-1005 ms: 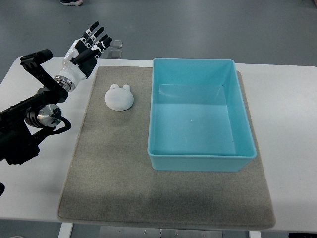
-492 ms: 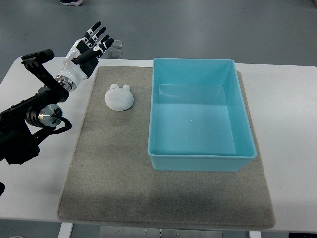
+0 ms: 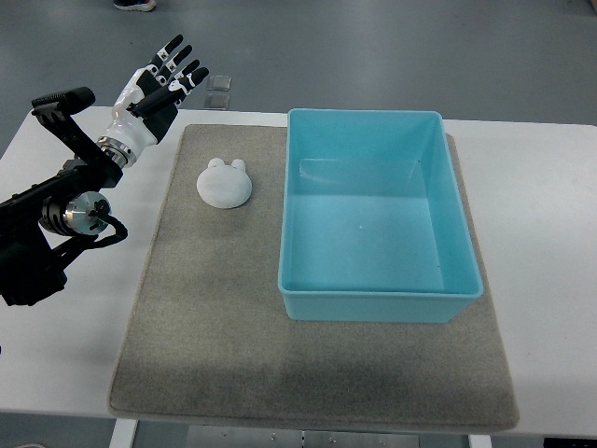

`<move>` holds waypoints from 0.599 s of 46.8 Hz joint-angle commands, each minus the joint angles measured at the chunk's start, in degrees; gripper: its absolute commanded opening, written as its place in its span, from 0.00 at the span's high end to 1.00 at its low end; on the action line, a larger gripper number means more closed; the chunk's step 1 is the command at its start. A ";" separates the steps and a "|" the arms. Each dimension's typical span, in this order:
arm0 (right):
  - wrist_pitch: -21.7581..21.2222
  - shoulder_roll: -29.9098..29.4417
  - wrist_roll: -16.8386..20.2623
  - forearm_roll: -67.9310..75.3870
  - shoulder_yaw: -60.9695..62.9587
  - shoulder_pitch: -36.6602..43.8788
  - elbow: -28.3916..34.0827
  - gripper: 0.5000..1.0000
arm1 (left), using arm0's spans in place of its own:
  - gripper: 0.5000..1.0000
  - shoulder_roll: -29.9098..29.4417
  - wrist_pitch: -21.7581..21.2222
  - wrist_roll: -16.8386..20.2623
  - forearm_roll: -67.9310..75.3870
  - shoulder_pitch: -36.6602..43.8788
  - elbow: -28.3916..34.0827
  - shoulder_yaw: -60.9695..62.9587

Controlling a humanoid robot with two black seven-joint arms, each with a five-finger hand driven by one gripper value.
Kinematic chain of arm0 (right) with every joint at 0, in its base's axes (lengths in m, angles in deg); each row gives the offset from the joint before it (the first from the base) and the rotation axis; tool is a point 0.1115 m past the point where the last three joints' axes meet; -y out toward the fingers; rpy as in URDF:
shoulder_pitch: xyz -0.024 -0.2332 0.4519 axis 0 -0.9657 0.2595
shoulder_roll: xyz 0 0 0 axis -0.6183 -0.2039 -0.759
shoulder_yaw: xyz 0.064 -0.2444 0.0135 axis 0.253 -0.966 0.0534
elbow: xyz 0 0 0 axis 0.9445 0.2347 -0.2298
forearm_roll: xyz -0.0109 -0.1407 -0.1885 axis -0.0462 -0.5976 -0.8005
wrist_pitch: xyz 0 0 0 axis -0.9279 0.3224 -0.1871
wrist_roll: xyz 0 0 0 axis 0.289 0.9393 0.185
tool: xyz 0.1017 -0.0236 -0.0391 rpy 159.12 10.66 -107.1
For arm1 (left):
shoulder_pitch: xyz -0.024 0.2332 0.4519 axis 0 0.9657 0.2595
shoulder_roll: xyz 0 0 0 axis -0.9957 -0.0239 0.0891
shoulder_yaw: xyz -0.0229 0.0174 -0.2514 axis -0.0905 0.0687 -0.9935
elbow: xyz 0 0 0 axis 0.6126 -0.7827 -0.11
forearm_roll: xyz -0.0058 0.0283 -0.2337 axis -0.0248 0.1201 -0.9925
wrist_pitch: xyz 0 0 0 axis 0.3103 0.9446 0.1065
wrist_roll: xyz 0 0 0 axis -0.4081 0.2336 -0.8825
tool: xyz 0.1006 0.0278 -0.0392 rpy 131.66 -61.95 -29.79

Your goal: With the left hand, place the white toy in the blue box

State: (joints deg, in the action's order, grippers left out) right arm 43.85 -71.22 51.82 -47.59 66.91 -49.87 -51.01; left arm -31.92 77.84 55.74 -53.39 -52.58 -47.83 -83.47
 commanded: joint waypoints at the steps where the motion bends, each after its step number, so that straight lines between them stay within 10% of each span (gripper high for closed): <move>1: -0.02 0.00 0.00 0.00 0.00 0.00 0.00 0.13 | 0.00 -0.12 0.00 -0.01 1.11 0.26 -0.02 0.00; 28: -0.02 0.00 0.00 0.00 0.00 0.00 0.00 0.13 | 0.00 -2.58 0.00 -0.01 1.47 0.97 -2.31 -0.08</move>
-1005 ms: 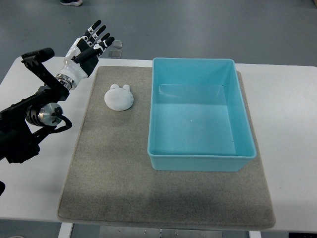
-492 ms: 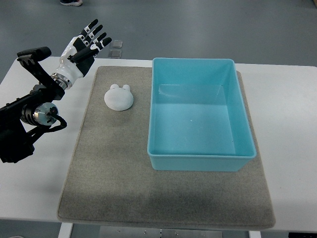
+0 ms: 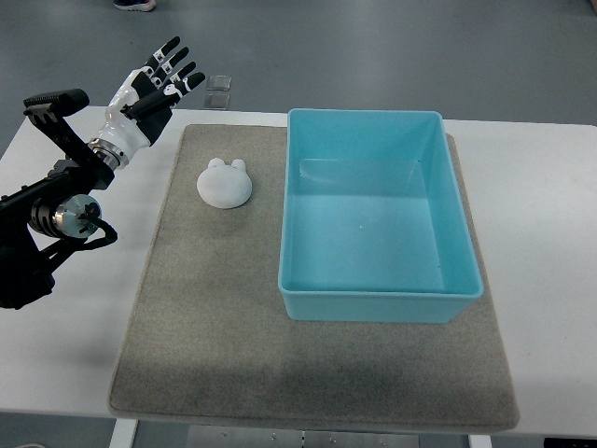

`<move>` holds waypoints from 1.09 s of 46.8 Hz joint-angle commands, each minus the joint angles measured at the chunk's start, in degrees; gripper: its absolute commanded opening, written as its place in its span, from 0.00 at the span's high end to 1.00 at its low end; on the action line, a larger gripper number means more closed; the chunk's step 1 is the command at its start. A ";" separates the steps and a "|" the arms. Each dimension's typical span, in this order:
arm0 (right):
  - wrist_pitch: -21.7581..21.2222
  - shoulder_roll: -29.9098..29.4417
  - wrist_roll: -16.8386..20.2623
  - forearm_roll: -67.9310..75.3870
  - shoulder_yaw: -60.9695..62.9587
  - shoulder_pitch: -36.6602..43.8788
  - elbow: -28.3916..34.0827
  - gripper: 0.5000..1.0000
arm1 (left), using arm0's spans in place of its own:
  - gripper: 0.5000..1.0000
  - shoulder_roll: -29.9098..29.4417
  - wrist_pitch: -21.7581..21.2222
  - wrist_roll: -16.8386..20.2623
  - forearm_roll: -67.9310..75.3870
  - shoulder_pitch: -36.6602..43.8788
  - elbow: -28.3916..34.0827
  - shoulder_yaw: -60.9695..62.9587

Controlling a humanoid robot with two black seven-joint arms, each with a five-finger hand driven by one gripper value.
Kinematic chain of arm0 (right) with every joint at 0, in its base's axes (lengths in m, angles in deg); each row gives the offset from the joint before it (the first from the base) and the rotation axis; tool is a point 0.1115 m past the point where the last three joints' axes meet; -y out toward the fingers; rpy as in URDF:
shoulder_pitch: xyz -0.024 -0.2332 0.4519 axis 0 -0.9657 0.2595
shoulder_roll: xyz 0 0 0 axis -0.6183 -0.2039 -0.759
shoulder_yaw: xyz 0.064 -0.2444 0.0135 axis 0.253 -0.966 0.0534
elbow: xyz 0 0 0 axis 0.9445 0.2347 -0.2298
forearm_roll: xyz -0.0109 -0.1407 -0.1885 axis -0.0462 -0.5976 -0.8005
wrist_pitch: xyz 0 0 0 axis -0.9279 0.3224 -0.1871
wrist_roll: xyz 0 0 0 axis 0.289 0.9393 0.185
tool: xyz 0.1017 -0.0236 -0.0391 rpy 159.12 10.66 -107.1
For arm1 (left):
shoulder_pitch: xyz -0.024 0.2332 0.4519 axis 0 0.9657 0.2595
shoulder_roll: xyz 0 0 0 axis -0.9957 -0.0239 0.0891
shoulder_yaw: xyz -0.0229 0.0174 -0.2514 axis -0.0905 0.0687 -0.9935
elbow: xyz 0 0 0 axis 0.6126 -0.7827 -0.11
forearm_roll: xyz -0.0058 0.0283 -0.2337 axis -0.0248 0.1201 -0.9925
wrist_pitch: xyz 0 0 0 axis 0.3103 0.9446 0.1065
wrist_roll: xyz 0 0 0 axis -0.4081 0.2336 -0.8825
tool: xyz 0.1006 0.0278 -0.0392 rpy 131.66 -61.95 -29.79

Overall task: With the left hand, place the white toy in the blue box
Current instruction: 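Swing the left hand over the white bunny toy, fingers down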

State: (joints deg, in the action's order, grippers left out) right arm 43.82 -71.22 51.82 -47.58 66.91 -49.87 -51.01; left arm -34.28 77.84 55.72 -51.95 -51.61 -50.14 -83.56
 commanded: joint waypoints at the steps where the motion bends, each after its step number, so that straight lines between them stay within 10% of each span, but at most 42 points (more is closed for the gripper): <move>1: 0.00 0.00 0.00 0.00 0.00 0.00 0.00 0.13 | 0.00 -0.23 0.00 0.01 0.04 0.00 -0.08 0.00; 51: 0.00 0.00 0.00 0.00 0.00 0.00 0.00 0.13 | 0.00 -18.16 2.20 0.27 70.78 -6.24 -13.97 1.84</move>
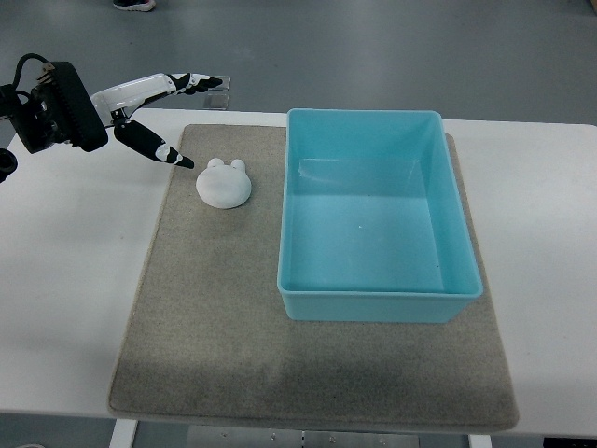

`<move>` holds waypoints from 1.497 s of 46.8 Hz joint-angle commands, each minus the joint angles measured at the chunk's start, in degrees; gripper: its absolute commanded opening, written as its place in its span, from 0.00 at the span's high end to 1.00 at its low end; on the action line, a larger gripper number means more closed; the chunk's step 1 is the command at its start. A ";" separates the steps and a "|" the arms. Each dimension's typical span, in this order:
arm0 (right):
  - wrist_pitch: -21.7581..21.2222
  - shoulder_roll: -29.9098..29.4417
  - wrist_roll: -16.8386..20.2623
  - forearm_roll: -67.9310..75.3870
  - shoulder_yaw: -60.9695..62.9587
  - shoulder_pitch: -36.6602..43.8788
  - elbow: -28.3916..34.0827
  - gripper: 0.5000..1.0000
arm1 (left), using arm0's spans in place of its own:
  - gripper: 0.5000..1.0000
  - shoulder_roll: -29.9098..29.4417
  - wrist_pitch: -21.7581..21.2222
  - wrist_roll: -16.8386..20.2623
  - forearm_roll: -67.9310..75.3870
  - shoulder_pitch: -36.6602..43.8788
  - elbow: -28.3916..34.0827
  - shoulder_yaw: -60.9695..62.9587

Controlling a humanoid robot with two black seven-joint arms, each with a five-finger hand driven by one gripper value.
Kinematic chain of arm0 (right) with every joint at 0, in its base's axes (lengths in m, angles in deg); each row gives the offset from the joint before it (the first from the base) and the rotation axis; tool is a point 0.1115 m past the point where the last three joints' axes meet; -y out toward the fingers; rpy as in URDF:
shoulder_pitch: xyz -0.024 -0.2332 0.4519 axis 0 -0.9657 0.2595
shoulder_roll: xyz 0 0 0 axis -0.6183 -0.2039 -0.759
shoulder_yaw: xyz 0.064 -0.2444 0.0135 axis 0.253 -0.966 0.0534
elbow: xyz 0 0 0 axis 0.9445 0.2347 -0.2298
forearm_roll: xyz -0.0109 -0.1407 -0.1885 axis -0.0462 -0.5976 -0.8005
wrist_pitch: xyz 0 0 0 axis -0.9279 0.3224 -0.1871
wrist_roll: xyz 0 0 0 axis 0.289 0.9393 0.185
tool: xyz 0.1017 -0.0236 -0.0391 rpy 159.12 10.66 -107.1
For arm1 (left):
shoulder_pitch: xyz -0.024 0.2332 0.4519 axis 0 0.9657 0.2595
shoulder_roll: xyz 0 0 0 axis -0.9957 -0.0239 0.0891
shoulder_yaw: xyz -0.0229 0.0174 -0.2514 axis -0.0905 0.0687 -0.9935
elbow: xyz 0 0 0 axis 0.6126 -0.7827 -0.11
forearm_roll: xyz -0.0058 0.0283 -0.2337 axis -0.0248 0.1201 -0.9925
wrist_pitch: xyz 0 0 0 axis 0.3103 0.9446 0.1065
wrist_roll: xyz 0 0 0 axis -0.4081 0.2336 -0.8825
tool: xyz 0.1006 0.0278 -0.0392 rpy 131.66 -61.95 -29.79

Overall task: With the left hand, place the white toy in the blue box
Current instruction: 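Swing the left hand over the white bunny toy, fingers down, then close the left hand's fingers around the white bunny toy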

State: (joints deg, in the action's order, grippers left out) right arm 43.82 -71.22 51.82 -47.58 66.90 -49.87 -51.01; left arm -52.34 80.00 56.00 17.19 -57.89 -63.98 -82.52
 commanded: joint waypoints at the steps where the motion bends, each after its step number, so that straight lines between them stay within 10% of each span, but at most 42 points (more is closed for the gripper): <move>1: 0.09 0.00 0.00 0.00 0.00 0.00 0.00 0.13 | 0.00 -0.10 0.04 -0.01 2.16 -0.05 -0.05 1.24; 46: 0.00 0.00 0.00 0.00 0.00 0.00 0.00 0.13 | 0.06 3.77 -5.14 -0.18 11.49 -3.04 4.44 11.53; 70: 0.00 0.00 0.00 0.00 0.00 0.00 0.00 0.13 | 0.35 7.20 -5.32 -0.19 11.66 -3.04 6.72 13.11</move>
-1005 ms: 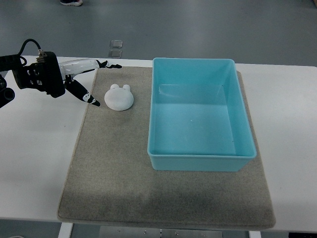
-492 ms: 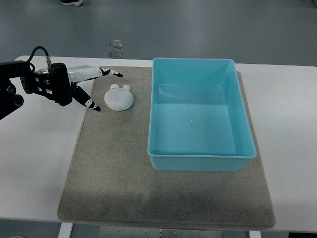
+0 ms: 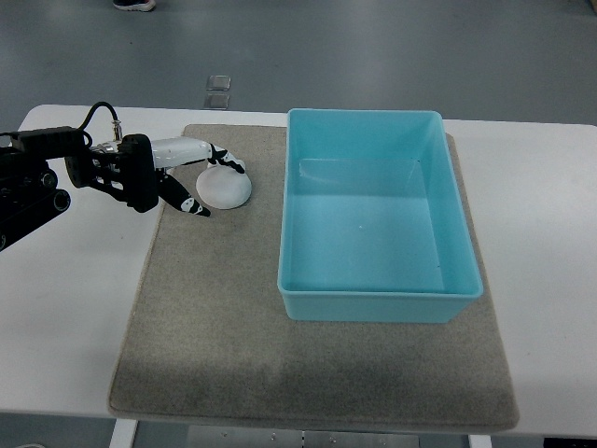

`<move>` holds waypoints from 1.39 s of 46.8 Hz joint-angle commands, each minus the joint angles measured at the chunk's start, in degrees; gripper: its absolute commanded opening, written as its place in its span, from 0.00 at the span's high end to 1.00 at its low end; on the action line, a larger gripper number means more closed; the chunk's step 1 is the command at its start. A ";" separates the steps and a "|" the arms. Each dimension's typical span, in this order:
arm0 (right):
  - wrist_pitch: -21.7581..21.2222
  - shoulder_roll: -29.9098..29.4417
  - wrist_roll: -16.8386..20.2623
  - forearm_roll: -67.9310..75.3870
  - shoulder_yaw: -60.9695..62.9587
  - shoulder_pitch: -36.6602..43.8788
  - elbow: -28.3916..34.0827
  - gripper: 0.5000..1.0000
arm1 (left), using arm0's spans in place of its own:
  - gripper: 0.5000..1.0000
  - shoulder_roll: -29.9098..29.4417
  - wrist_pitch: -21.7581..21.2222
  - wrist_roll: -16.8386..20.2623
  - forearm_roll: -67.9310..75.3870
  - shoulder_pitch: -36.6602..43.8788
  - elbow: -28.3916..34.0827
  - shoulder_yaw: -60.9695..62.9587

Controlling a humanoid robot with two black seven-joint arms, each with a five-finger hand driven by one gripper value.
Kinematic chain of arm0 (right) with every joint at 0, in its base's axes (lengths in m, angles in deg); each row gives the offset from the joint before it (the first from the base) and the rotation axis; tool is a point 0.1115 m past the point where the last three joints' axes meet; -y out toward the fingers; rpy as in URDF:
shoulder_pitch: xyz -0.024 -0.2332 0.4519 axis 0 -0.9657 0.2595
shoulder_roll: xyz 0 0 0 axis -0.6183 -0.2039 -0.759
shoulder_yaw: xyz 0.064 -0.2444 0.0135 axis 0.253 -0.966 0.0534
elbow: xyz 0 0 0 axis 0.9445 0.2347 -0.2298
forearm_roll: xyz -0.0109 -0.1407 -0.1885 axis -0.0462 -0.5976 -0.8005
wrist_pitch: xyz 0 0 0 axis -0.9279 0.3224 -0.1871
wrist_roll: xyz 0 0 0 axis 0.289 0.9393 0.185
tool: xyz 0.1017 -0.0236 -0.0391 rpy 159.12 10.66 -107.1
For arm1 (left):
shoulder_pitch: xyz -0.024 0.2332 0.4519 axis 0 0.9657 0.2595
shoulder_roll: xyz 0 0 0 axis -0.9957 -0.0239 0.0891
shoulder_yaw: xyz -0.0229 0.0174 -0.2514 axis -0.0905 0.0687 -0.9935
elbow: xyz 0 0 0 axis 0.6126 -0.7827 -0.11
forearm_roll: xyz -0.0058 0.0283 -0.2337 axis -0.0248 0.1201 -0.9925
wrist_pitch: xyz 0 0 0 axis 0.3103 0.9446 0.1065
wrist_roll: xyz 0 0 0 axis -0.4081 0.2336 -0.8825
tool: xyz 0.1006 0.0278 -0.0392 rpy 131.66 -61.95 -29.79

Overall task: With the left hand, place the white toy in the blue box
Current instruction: 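Close the left hand's fingers around the white bunny toy, then lift the toy and carry it with the left hand over the blue box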

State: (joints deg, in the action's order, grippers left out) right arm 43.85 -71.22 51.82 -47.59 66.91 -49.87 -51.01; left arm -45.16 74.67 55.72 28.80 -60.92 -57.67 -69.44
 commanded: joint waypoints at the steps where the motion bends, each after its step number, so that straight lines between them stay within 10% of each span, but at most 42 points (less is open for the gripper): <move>1: -0.03 0.00 0.00 0.00 0.00 0.00 0.00 0.13 | 0.36 0.11 0.01 0.09 0.14 -0.01 0.59 0.03; 8: -0.03 0.00 0.00 0.00 0.00 0.00 0.00 0.13 | 0.47 0.20 0.01 0.00 0.14 -0.10 1.12 0.03; 18: -0.03 0.00 0.00 0.00 0.00 0.00 0.00 0.13 | 1.00 2.22 0.01 0.00 0.67 -0.10 4.63 0.12; 65: -0.03 0.00 0.00 0.00 0.00 0.00 0.00 0.13 | 1.00 -0.33 -5.26 0.26 -3.46 -8.36 0.86 -4.63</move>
State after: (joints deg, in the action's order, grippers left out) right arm 43.83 -71.22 51.82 -47.58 66.90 -49.87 -51.01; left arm -45.37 69.23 55.97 26.19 -68.11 -55.44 -73.73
